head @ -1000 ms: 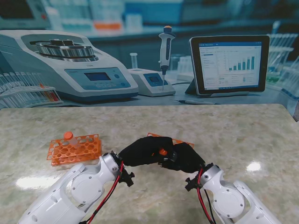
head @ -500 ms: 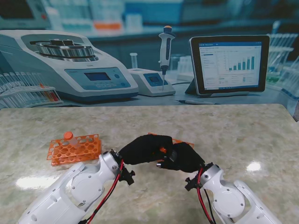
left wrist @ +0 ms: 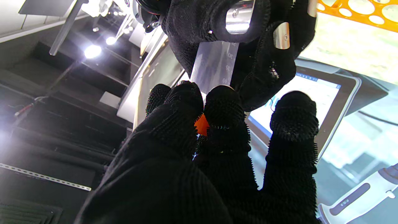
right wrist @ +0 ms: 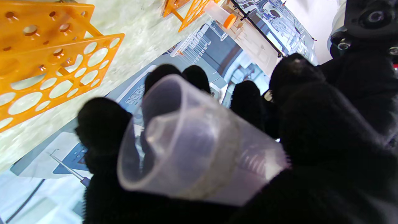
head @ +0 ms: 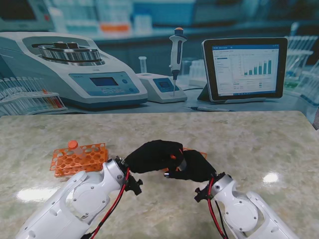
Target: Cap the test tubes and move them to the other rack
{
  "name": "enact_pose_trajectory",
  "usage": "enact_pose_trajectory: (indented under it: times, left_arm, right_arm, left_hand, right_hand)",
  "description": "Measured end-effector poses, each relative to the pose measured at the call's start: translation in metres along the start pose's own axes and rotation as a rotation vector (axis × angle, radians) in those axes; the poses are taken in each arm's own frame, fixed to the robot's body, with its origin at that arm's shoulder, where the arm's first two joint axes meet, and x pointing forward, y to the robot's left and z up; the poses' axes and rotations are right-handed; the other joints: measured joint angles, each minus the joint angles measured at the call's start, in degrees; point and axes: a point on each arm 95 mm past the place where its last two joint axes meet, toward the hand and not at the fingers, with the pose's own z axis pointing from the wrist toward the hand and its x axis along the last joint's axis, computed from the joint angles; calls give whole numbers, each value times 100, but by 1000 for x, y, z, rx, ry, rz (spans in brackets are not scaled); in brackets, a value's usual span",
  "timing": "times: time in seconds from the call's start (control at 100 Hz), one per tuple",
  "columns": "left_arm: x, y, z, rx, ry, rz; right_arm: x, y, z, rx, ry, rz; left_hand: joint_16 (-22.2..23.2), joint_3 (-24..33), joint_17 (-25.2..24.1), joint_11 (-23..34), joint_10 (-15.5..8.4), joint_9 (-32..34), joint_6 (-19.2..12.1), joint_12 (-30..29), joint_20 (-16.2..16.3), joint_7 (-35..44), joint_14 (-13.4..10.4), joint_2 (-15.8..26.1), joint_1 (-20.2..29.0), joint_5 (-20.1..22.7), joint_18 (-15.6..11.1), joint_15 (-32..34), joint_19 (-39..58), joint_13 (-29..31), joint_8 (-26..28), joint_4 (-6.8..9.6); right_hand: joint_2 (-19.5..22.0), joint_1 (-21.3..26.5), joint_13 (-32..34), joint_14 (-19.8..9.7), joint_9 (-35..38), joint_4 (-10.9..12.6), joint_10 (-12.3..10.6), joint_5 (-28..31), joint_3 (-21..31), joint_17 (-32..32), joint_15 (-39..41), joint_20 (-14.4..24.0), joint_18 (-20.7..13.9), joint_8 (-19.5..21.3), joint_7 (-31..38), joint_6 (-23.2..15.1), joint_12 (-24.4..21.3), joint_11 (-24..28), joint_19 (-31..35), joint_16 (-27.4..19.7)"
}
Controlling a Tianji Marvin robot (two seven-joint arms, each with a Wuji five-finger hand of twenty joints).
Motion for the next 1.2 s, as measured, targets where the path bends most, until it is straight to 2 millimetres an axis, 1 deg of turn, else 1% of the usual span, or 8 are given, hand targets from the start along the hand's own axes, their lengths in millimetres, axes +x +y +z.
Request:
enact_pose_trajectory:
  times: [0.06, 0.13, 0.22, 0.61, 0.79, 0.89, 0.99, 1.2]
  left_arm:
    - [1, -1, 0, -1, 2, 4]
    - [2, -3, -1, -3, 4, 7]
    - [3, -5, -1, -3, 7, 12]
    - [8, -13, -5, 9, 16, 40]
    - [11, -17, -6, 6, 19, 48]
    - [11, -18, -7, 4, 20, 48]
    - [12, -18, -7, 3, 21, 46]
    - [11, -17, -7, -6, 17, 33]
  right_arm:
    - [1, 0, 1, -1, 2, 0]
    - [1, 0, 1, -3, 3, 0]
    - [1, 0, 2, -8, 3, -4]
    - [1, 0, 4, -12, -10, 0]
    - [1, 0, 5, -11, -14, 10]
    - [0, -2, 5, -6, -21, 24]
    - [0, -3, 6, -2, -30, 30]
    - [0, -3, 6, -22, -31, -28]
  left_hand:
    - [0, 0, 8, 38, 0, 0, 0, -44, -1, 0, 1, 0, 0, 4, 1, -2, -1, 0, 0, 0]
    - [0, 0, 8, 52, 2, 0, 0, -52, -1, 0, 29, -3, 0, 18, 1, -3, -1, 0, 0, -1]
    - [0, 1, 9, 56, 2, 0, 0, -57, -2, 0, 40, -6, 0, 47, 3, -19, -3, 66, 0, -1]
    - [0, 4, 10, 58, 2, 0, 0, -60, -4, 1, 48, -11, 0, 81, 23, -69, -69, 66, 0, -3]
    - [0, 16, 10, 58, 2, 0, 0, -63, -4, 1, 58, -47, 0, 109, 24, -72, -74, 66, 0, -5]
    - [0, 43, 5, 58, 2, 0, 0, -79, -4, 33, 101, -62, 0, 111, 25, -77, -74, 66, -1, -6]
    - [0, 46, -45, 58, 2, -2, 1, -113, -4, 34, 175, -63, 0, 112, 25, -140, -74, 66, -23, -6]
    - [-1, 76, -214, -53, 2, -35, 48, -115, -4, -47, 357, -63, 0, 118, 25, -280, -74, 65, -252, -6]
  right_hand:
    - [57, 0, 0, 62, -70, 0, 46, -86, -2, -164, -391, 0, 17, -464, -144, 0, -84, -117, -140, -73]
    - [57, 0, 0, 91, -130, 0, 51, -133, -2, -288, -605, 0, 90, -552, -71, 23, -143, -210, -236, -102]
    - [78, 0, 0, 181, -270, 0, 122, -283, -85, -611, -1246, 0, 204, -1099, -215, 149, -305, -482, -452, -165]
    - [184, 0, -5, 277, -417, 0, 133, -283, -99, -863, -1639, 0, 323, -1591, -309, 310, -499, -595, -529, -167]
    - [674, 520, -6, 298, -417, 0, 148, -283, -128, -892, -1719, 2, 327, -1680, -166, 310, -501, -595, -529, -114]
    - [1171, 1005, -6, 351, -394, -50, 244, -350, -629, -895, -1719, 4, 383, -1685, -131, 434, -494, -589, -523, -109]
    - [1474, 1104, -6, 373, -306, -146, 352, -397, -842, -734, -1615, 15, 385, -1595, -109, 612, -567, -566, -447, -44]
    - [1486, 806, 4, 294, 3, -453, 358, -337, -103, -108, -805, 3, 237, -1169, -225, 672, -854, -604, -374, -37]
